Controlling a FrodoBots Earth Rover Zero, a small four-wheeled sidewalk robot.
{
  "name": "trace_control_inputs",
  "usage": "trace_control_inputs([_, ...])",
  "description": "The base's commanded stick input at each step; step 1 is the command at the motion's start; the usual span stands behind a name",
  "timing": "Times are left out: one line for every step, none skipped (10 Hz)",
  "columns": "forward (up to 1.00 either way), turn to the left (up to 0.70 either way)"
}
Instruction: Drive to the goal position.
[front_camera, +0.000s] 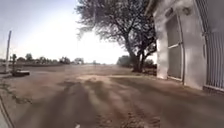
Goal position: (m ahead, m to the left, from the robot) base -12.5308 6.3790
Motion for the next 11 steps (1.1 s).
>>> trace_control_inputs([0.70, 0.00])
trace_control_inputs([0.70, 0.00])
trace_control_inputs([0.70, 0.00])
trace_control_inputs([0.70, 0.00])
trace_control_inputs([0.70, 0.00])
trace_control_inputs([0.70, 0.00])
trace_control_inputs([0.70, 0.00])
trace_control_inputs([0.70, 0.00])
trace_control_inputs([0.70, 0.00])
trace_control_inputs([0.70, 0.00])
trace_control_inputs([0.70, 0.00])
